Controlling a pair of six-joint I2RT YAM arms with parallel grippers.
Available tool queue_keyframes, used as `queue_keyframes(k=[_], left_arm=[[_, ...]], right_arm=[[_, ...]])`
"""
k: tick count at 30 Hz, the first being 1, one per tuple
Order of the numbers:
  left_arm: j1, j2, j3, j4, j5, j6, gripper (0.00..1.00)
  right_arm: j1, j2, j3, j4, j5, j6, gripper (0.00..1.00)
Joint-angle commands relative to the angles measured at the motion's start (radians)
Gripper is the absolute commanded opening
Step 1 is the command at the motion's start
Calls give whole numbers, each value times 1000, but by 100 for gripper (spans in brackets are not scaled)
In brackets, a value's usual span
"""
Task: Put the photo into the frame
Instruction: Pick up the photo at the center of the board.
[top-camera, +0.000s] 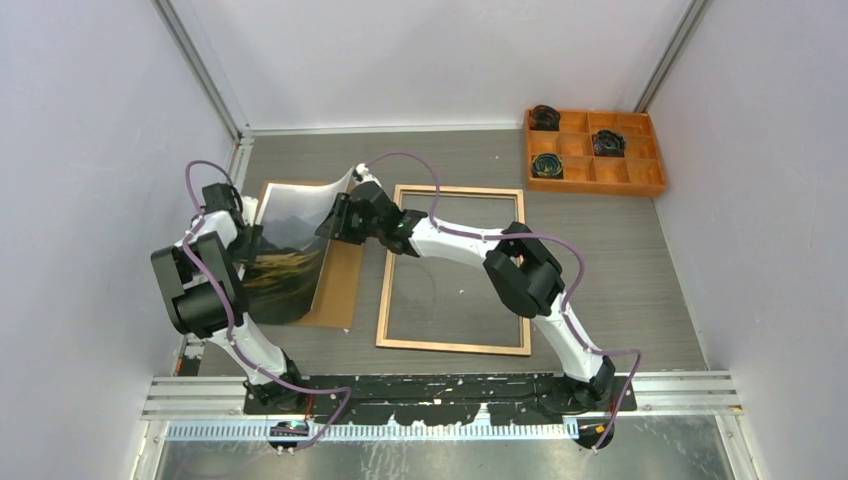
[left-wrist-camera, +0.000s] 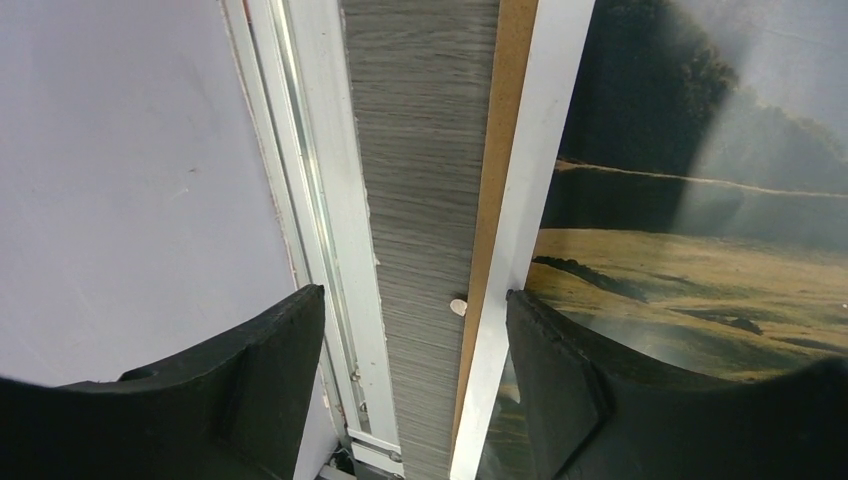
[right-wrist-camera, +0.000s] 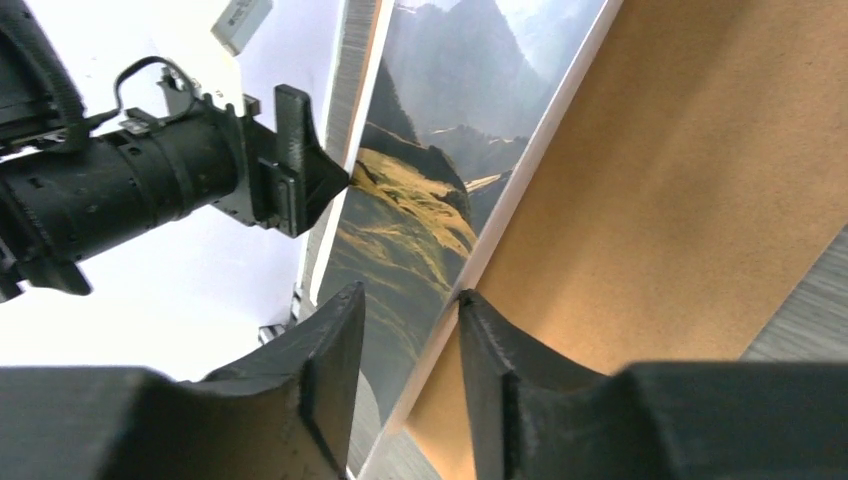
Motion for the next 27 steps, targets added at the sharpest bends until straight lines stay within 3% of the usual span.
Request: queue_keyframes(k=[1,10,17,23,27], left_arm=[[-10,31,-3,-135,143,-31,70],[4,-28,80,-252,165,-25,77],[38,-142,190,-398,218,-37,99],[38,-221,216,-467,289,-53,100],[38,-231,185,-467,295,-57,100]], right_arm=[[-6,2,5,12,17,3,40],[-6,-43,-14,-38,38,-47,2],[-47,-294,-129,-133,65,-214,1],[-189,-702,-276,-338,64,-423,1],[-215,-951,-214,-651,319,-663,1]])
